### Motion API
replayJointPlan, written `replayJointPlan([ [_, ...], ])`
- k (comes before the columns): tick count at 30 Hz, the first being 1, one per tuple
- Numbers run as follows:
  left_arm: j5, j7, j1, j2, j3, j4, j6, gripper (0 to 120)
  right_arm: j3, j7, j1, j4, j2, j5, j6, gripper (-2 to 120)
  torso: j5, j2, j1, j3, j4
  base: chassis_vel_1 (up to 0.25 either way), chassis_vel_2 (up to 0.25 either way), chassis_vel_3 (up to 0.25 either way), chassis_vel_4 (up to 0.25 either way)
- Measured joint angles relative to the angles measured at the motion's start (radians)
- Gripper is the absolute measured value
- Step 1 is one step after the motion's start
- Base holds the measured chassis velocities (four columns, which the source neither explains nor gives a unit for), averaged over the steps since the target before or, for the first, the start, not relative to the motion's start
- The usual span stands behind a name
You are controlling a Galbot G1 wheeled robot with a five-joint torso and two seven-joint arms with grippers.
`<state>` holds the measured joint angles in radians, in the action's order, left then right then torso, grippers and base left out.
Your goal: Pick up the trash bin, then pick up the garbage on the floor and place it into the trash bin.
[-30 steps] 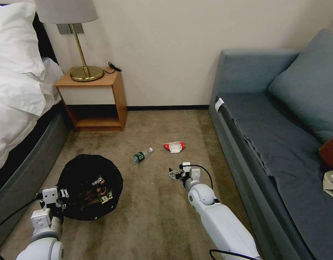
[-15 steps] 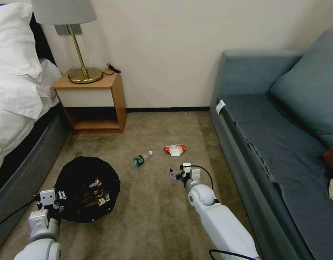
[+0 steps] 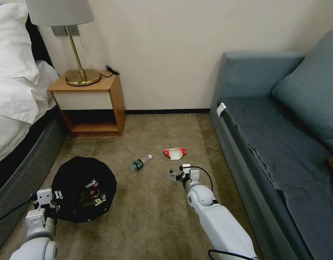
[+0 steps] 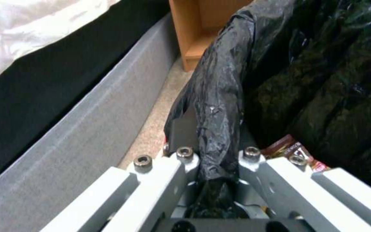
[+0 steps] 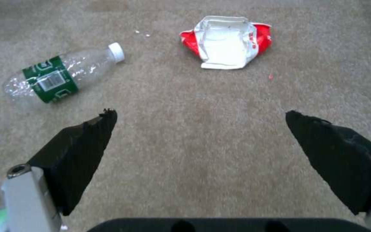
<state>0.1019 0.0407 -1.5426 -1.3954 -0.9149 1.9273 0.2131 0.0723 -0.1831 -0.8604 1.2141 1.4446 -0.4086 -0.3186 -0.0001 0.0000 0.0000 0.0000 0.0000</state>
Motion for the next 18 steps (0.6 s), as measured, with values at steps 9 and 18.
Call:
replayJointPlan([
  [9,0.001,-0.006,0.007,0.012,-0.010,-0.019,-0.002,4,-0.002,-0.001,0.023,-0.026,0.013,0.005,-0.001,100,0.0001,0.000,0.000,0.000,0.0000,-0.054,0.056,0.054,-0.049],
  [18,0.004,-0.008,0.016,0.018,-0.015,-0.029,-0.004,4,-0.010,0.001,0.039,-0.059,0.026,0.024,-0.001,100,0.0001,0.000,0.000,0.000,0.0001,-0.065,0.076,0.081,-0.066],
])
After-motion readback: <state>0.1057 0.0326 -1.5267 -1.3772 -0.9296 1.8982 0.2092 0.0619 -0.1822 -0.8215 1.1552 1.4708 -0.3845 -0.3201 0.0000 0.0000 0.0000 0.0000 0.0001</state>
